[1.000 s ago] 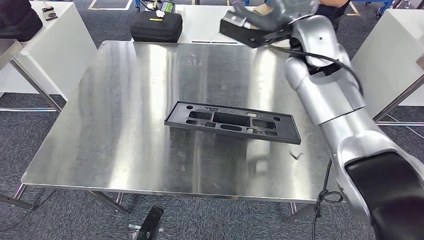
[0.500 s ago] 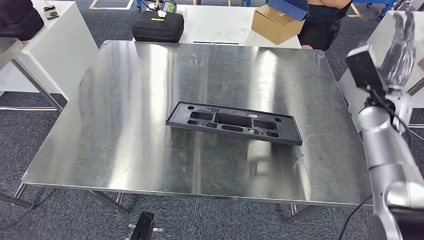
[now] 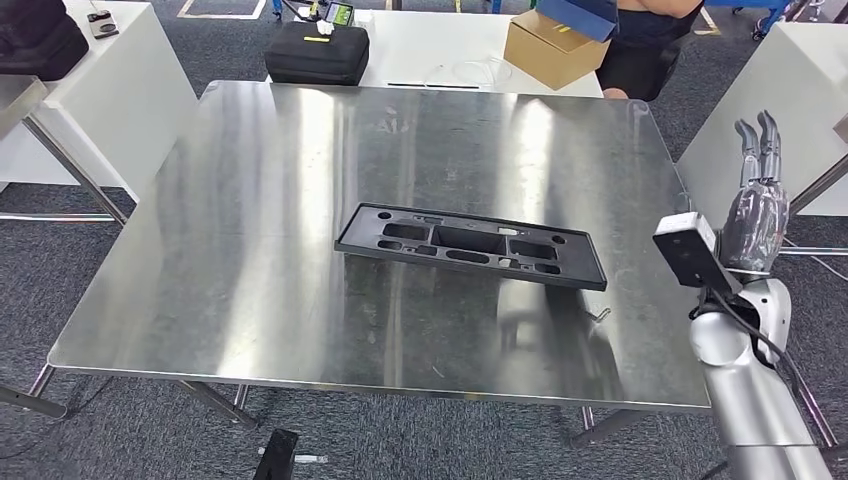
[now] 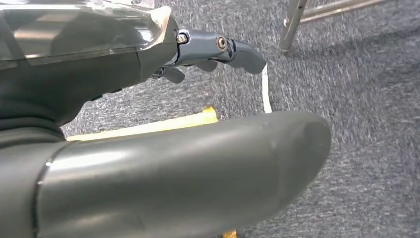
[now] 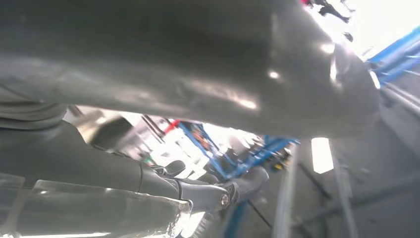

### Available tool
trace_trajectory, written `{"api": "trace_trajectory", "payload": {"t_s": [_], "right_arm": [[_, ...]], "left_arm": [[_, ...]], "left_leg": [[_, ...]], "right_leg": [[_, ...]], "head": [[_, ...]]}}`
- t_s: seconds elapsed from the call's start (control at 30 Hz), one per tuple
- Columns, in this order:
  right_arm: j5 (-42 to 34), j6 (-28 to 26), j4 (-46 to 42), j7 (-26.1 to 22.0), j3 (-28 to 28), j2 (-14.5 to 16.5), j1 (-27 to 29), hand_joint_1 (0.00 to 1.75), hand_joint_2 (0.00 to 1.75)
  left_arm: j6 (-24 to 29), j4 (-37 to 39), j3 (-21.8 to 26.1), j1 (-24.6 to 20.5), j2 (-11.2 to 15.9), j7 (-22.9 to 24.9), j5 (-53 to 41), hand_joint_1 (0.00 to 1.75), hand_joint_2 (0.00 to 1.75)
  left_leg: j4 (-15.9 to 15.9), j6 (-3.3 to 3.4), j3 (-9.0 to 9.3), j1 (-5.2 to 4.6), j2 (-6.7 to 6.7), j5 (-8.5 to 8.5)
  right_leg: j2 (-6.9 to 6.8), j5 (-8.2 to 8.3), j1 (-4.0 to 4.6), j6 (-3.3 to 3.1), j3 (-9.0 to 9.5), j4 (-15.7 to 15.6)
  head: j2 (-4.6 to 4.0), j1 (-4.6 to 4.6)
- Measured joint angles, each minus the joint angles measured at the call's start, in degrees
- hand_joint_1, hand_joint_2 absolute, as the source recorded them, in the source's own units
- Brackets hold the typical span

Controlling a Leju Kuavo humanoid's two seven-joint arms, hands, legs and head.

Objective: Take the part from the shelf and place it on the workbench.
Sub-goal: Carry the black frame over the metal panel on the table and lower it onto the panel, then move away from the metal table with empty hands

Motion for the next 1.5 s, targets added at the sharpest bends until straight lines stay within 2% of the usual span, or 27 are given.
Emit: {"api": "trace_trajectory", "payload": {"t_s": [0.1,0.13,0.17,0.2,0.27,0.3,0.37,0.47,0.53,0.6,0.63,0.67,0.7,0.8,0.87,0.93,1.0,1.03,1.1,1.13,1.17,1.2,1.23,1.3,1.37,1.43,1.5], "right_arm": [[0.1,-1.3,-4.1,0.0,0.1,0.6,3.7,0.00,0.00],[0.0,-1.6,-5.2,0.0,0.1,0.8,5.1,0.00,0.00],[0.0,-1.9,-6.2,-0.1,0.0,1.2,6.2,0.00,0.00],[0.0,-2.2,-7.1,-0.1,0.0,1.5,7.2,0.00,0.00],[0.1,-2.5,-8.5,-0.1,0.0,2.0,8.3,0.00,0.00],[0.1,-2.6,-9.0,-0.2,0.0,2.3,8.7,0.00,0.00],[0.1,-2.8,-9.8,-0.3,-0.1,2.7,9.6,0.00,0.00],[0.1,-3.1,-10.5,-0.6,-0.2,3.2,10.7,0.00,0.00],[0.1,-3.2,-10.9,-0.8,-0.4,3.4,11.1,0.00,0.00],[0.1,-3.3,-11.2,-0.8,-0.5,3.5,11.6,0.00,0.00],[0.1,-3.3,-11.3,-0.8,-0.6,3.6,11.9,0.00,0.00],[0.1,-3.3,-11.4,-0.8,-0.6,3.7,12.3,0.00,0.00],[0.1,-3.3,-11.5,-0.8,-0.6,3.7,12.6,0.00,0.00],[0.1,-3.5,-12.3,-0.8,-1.0,3.8,13.1,0.00,0.00],[0.1,-3.6,-12.9,-0.8,-1.3,3.8,13.3,0.00,0.00],[0.1,-3.7,-13.2,-0.8,-1.5,3.8,13.7,0.00,0.00],[0.1,-3.7,-13.4,-0.8,-1.6,3.8,14.1,0.00,0.00],[0.1,-3.7,-13.5,-0.8,-1.7,3.8,14.2,0.00,0.00],[0.1,-3.8,-13.5,-0.8,-1.9,3.7,14.4,0.00,0.00],[0.0,-3.8,-13.5,-0.8,-1.9,3.8,14.6,0.00,0.00],[0.0,-3.8,-13.5,-0.9,-2.0,3.8,14.7,0.00,0.00],[0.0,-3.8,-13.5,-0.9,-2.0,3.8,14.9,0.00,0.00],[0.0,-3.8,-13.5,-0.9,-2.0,3.9,14.9,0.00,0.00],[0.0,-3.8,-13.6,-1.1,-2.0,4.0,14.8,0.00,0.00],[0.0,-3.8,-13.8,-1.2,-2.0,4.0,14.6,0.00,0.00],[0.0,-3.8,-13.9,-1.4,-2.0,4.0,14.6,0.00,0.00],[-0.1,-3.7,-14.0,-1.7,-1.9,4.1,14.5,0.00,0.00]], "left_arm": [[1.0,0.0,-0.2,0.3,-0.1,-0.4,0.9,0.00,0.00],[1.2,0.0,-0.3,0.5,-0.1,-0.5,1.2,0.00,0.00],[1.3,0.0,-0.4,0.6,-0.1,-0.5,1.3,0.00,0.00],[1.4,0.0,-0.4,0.7,-0.1,-0.6,1.4,0.00,0.00],[1.4,0.0,-0.5,0.8,-0.1,-0.6,1.5,0.00,0.00],[1.4,0.0,-0.6,0.8,-0.1,-0.7,1.5,0.00,0.00],[1.5,0.0,-0.7,0.8,0.0,-0.8,1.6,0.00,0.00],[1.9,0.0,-0.9,0.9,0.1,-0.8,2.0,0.00,0.00],[2.0,0.0,-1.0,0.9,0.2,-0.8,2.1,0.00,0.00],[2.0,0.0,-1.2,0.9,0.2,-0.9,2.1,0.00,0.00],[2.0,0.0,-1.2,0.9,0.2,-0.8,2.1,0.00,0.00],[2.0,0.0,-1.3,0.9,0.2,-0.8,2.1,0.00,0.00],[2.0,0.0,-1.3,0.9,0.2,-0.8,2.1,0.00,0.00],[2.0,0.0,-1.8,0.9,0.2,-0.8,2.1,0.00,0.00],[2.1,0.0,-2.0,0.8,0.2,-0.9,2.1,0.00,0.00],[2.1,0.0,-2.1,0.8,0.3,-0.9,2.1,0.00,0.00],[2.1,0.0,-2.1,0.8,0.3,-1.0,2.1,0.00,0.00],[2.1,0.0,-2.1,0.9,0.3,-1.0,2.1,0.00,0.00],[2.1,0.0,-2.2,0.9,0.3,-1.1,2.1,0.00,0.00],[2.1,0.0,-2.2,0.9,0.3,-1.2,2.1,0.00,0.00],[2.1,0.0,-2.3,0.9,0.4,-1.2,2.2,0.00,0.00],[2.1,0.0,-2.3,0.9,0.4,-1.3,2.3,0.00,0.00],[2.1,0.0,-2.4,0.9,0.4,-1.3,2.4,0.00,0.00],[2.1,0.0,-2.5,0.9,0.4,-1.5,2.7,0.00,0.00],[2.2,0.0,-2.6,0.9,0.4,-1.6,2.9,0.00,0.00],[2.2,0.0,-2.8,0.9,0.4,-1.7,3.1,0.00,0.00],[2.3,0.0,-2.8,1.0,0.5,-1.7,3.4,0.00,0.00]], "left_leg": [[-0.3,0.14,-0.06,0.28,0.12,0.27],[-0.3,0.09,-0.11,0.37,0.14,0.29],[-0.2,-0.03,-0.16,0.52,0.16,0.30],[-0.2,-0.25,-0.22,0.72,0.18,0.29],[0.3,-1.05,-0.49,1.01,0.20,0.08],[0.5,-1.54,-0.65,1.02,0.21,-0.02],[1.0,-2.32,-1.02,0.82,0.14,-0.04],[2.0,-3.05,-1.64,1.08,0.08,-0.71],[6.2,-3.48,-3.36,1.33,0.28,-4.19],[13.5,-3.73,-6.13,1.36,0.38,-8.53],[16.2,-3.75,-6.97,1.37,0.39,-9.59],[17.1,-3.69,-6.94,1.38,0.39,-9.60],[15.9,-3.54,-5.76,1.37,0.39,-8.57],[4.8,-2.90,1.43,1.25,0.34,-4.64],[1.3,-2.64,3.27,0.81,0.25,-4.05],[1.1,-2.07,2.77,0.39,0.23,-3.29],[0.6,-1.10,2.01,0.41,0.41,-2.10],[0.4,-0.72,1.41,0.49,0.53,-1.42],[0.4,-0.26,-0.07,0.45,0.72,-0.22],[0.4,-0.23,-0.83,0.39,0.78,0.34],[0.5,-0.23,-1.57,0.34,0.84,0.87],[0.5,-0.29,-2.25,0.31,0.88,1.38],[0.5,-0.39,-2.85,0.30,0.90,1.87],[0.6,-0.77,-3.72,0.21,0.89,2.69],[0.7,-1.35,-4.17,0.01,0.88,3.48],[0.6,-1.99,-4.37,-0.08,0.85,4.33],[1.2,-2.61,-4.87,0.09,0.69,3.78]], "right_leg": [[-0.02,-4.70,-0.27,-0.18,-4.13,10.3],[-0.03,-5.36,-0.44,0.11,-4.92,12.6],[-0.05,-5.17,-0.70,0.65,-4.71,12.9],[-0.11,-4.18,-1.02,1.38,-3.35,10.8],[-0.27,-1.82,-1.63,2.86,1.37,3.1],[-0.13,-1.11,-1.63,3.11,3.11,0.2],[0.27,-1.15,-1.41,2.49,4.20,-1.7],[0.36,-0.89,-1.76,1.06,3.46,-1.5],[0.28,-0.42,-1.79,-0.09,2.94,-1.5],[0.15,0.07,-1.39,-1.04,2.20,-1.5],[0.08,0.31,-1.19,-1.32,1.83,-1.5],[0.03,0.56,-1.01,-1.50,1.49,-1.5],[0.01,0.81,-0.88,-1.56,1.21,-1.5],[0.03,1.65,-0.62,-1.04,0.69,-1.5],[0.00,2.32,-0.54,-0.24,0.53,-1.6],[-0.05,3.01,-0.61,0.67,0.38,-1.8],[-0.13,1.90,-0.75,0.80,-0.57,-0.9],[-0.16,0.11,-0.75,0.51,-1.49,1.1],[-0.18,-4.66,-0.77,-0.14,-3.76,8.1],[-0.18,-6.36,-0.76,-0.15,-4.53,11.8],[-0.18,-7.04,-0.74,0.09,-4.63,14.2],[-0.18,-6.69,-0.74,0.52,-3.77,14.5],[-0.19,-5.65,-0.74,1.03,-1.86,12.7],[-0.20,-3.94,-0.69,1.55,4.09,4.7],[-0.17,-4.03,-0.30,1.17,8.53,-2.1],[-0.16,-4.17,0.05,0.44,9.14,-3.8],[-0.30,-3.41,-0.45,-0.63,8.48,-3.7]], "head": [[0.00,0.06],[0.00,0.04],[0.00,0.04],[0.00,0.03],[0.00,0.07],[0.00,0.12],[0.00,0.15],[0.00,-0.05],[0.00,-0.15],[0.00,-0.23],[0.00,-0.24],[0.00,-0.24],[0.00,-0.23],[0.00,-0.19],[0.00,-0.17],[0.00,-0.19],[0.00,-0.13],[0.00,-0.08],[0.00,0.05],[0.00,0.04],[0.00,0.03],[0.00,0.04],[0.00,0.03],[0.00,0.05],[0.00,-0.04],[0.00,-0.12],[0.00,-0.11]]}}
